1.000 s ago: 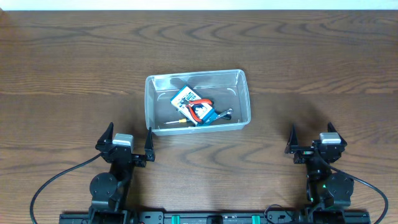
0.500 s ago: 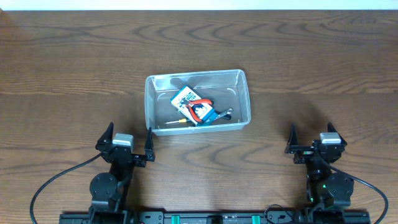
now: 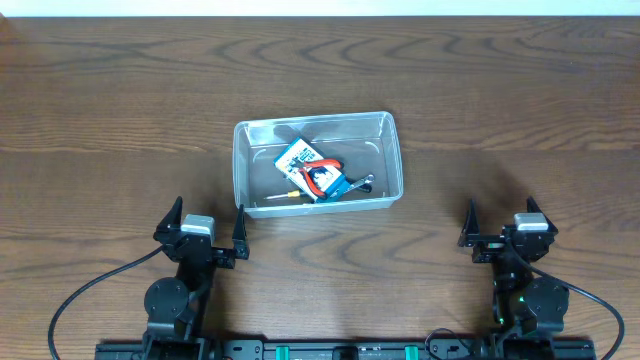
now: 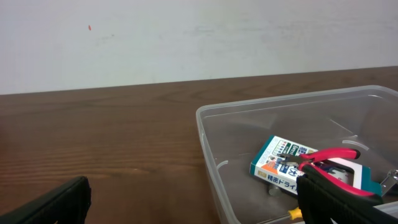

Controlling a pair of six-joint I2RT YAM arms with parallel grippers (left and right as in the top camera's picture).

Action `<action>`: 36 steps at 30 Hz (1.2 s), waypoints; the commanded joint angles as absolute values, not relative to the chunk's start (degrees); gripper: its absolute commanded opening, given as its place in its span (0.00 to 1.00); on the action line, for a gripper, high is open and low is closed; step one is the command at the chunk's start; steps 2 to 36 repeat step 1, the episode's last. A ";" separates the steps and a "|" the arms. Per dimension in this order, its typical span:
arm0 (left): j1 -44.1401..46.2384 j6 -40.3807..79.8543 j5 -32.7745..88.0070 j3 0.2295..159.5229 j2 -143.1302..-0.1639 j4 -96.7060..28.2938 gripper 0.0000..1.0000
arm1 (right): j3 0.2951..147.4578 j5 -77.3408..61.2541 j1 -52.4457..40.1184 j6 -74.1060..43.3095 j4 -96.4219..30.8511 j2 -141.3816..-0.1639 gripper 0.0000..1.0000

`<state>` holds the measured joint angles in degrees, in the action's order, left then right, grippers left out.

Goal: Pack container

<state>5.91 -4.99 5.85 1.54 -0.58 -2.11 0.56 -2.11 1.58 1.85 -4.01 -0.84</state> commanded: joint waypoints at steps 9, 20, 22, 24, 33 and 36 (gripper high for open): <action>6.20 -6.17 7.51 0.25 -0.30 -3.44 0.98 | 0.32 -1.96 2.17 0.89 -4.08 -0.38 0.99; 6.20 -6.17 7.51 0.25 -0.30 -3.44 0.98 | 0.32 -1.96 2.17 0.89 -4.08 -0.38 0.99; 6.20 -6.17 7.51 0.25 -0.30 -3.44 0.98 | 0.32 -1.96 2.17 0.89 -4.08 -0.38 0.99; 6.20 -6.17 7.51 0.25 -0.30 -3.44 0.98 | 0.32 -1.96 2.17 0.89 -4.08 -0.38 0.99; 6.20 -6.17 7.51 0.25 -0.30 -3.44 0.98 | 0.32 -1.96 2.17 0.89 -4.08 -0.38 0.99; 6.20 -6.17 7.51 0.25 -0.30 -3.44 0.98 | 0.32 -1.96 2.17 0.89 -4.08 -0.38 0.99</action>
